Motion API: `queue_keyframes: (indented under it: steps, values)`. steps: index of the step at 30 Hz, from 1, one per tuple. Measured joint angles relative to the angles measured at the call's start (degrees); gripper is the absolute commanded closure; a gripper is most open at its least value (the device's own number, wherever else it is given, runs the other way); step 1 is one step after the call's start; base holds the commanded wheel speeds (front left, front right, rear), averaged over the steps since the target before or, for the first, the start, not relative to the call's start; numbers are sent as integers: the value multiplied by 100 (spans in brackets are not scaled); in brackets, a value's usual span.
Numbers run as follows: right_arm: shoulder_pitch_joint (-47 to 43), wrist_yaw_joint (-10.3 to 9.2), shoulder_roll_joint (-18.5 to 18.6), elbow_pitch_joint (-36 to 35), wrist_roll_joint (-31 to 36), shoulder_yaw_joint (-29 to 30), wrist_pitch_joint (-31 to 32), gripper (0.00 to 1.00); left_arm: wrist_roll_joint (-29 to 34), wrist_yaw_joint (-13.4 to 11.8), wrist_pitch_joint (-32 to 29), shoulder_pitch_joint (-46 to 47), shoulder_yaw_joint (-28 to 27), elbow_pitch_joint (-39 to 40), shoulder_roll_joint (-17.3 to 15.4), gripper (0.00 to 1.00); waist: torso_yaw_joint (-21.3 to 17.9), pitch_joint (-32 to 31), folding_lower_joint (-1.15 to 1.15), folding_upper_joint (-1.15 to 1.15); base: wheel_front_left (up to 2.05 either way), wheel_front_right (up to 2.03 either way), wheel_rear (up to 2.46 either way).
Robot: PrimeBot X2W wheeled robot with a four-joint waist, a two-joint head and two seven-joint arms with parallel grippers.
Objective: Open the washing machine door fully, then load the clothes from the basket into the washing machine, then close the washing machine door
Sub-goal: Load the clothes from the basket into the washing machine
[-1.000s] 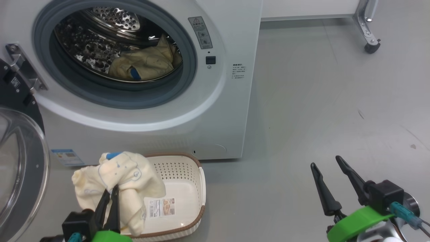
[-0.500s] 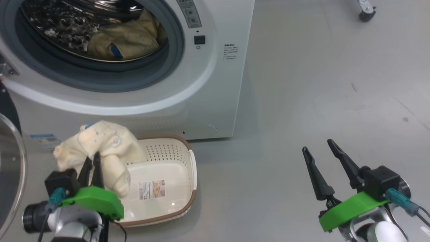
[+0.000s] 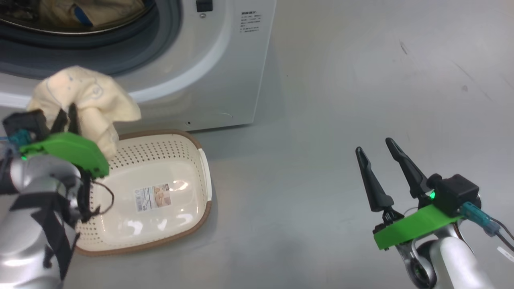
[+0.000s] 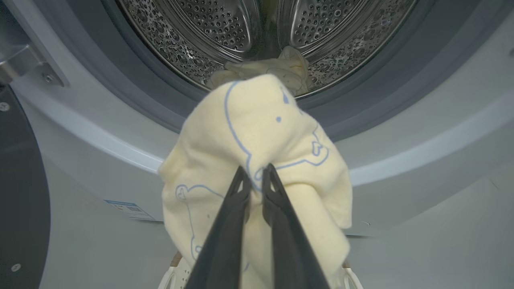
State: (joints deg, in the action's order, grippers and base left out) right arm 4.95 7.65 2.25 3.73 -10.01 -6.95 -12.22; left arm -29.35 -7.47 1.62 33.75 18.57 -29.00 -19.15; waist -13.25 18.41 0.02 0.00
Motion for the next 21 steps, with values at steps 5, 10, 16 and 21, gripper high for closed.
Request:
queue_keyframes:
  steps: [5, 10, 16, 21]
  values:
    - [286, 0, 0, 129, -158, -83, -134, 0, -179, 225, -533, 1001, -124, -458, -204, 100, -181, 391, 0, 0, 0, 0, 0]
    - [518, 0, 1, 244, -290, -149, -193, 0, -201, 359, -981, 1930, -169, -693, -479, 100, -363, 781, 0, 0, 0, 0, 0]
    - [795, 0, 1, 285, -524, -308, -199, 0, -188, 448, -1372, 2881, -197, -909, -799, 100, -584, 1266, -1, 0, 0, 0, 0]
    - [1002, 0, 0, 198, -699, -421, -200, 0, -124, 490, -1522, 3475, -202, -1022, -977, 100, -782, 1673, 0, 0, 0, 0, 0]
